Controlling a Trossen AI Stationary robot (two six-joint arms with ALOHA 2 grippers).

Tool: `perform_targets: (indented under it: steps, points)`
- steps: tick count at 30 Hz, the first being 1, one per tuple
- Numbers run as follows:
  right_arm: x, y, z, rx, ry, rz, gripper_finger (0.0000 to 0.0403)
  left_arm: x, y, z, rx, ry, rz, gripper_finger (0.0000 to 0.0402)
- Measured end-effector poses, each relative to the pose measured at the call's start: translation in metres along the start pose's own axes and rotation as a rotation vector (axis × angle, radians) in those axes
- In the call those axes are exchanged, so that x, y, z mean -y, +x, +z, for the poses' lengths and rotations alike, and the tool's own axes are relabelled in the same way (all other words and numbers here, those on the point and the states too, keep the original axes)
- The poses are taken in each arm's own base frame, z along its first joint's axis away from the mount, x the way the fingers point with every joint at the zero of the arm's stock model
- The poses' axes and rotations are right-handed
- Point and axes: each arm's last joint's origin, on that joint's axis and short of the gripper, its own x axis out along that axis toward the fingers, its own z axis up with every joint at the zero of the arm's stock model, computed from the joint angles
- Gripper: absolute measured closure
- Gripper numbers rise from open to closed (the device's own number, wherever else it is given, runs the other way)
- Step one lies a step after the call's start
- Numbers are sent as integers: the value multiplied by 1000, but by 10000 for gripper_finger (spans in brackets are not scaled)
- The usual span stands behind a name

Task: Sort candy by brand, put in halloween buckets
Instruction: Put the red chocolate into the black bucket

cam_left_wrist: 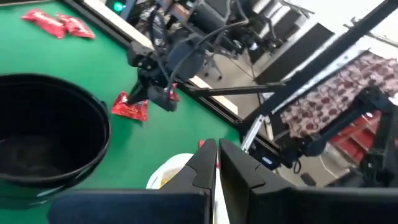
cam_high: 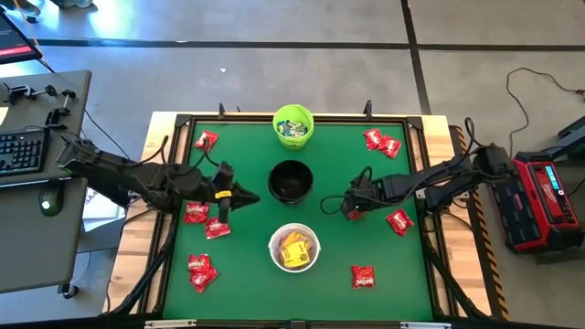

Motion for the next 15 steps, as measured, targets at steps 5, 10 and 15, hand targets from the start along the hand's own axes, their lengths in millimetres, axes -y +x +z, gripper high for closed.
perform_targets:
  steps: [5, 10, 15]
  points:
    - [-7, -4, 6, 13, -26, 64, 401, -4, -1, -3, -10, 9, 60, 393]
    - [-26, -25, 21, 75, -47, 107, 402, -3, -5, 0, 2, 61, 45, 396]
    - [-46, -58, 41, 145, -57, 140, 402, -3, -10, 1, -5, 150, 36, 401]
